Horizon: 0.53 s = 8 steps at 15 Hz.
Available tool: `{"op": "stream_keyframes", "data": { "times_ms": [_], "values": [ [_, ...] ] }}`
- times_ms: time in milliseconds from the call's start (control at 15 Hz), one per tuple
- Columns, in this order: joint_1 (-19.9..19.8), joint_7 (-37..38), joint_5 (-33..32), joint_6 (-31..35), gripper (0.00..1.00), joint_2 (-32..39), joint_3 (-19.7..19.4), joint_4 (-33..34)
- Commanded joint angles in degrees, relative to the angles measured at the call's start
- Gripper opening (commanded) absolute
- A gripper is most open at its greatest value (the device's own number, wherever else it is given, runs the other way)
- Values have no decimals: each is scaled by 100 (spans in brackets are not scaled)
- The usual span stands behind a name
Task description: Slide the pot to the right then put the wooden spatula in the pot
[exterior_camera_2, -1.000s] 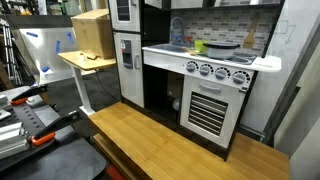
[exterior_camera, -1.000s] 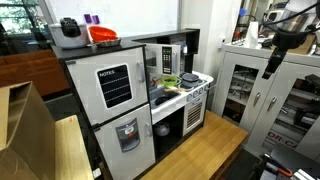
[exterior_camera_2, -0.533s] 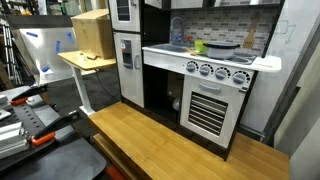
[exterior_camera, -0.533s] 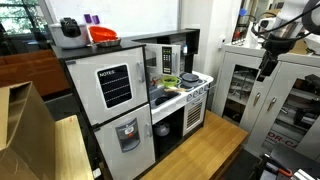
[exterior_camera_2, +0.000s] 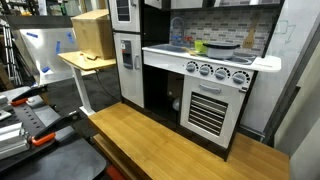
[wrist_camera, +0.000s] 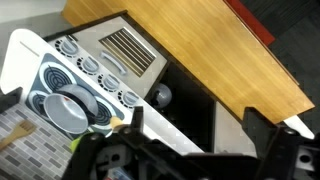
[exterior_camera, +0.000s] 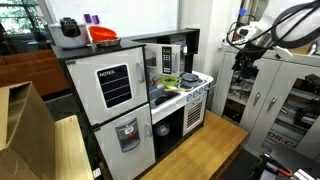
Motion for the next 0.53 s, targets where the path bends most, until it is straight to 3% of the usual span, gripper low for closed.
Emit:
{"op": "stream_keyframes", "data": {
  "times_ms": [0,467],
  "values": [
    [-135,-357,326,9,100,141,217,45],
    [-101,-580,386,7,100,229,175,129]
  ]
}}
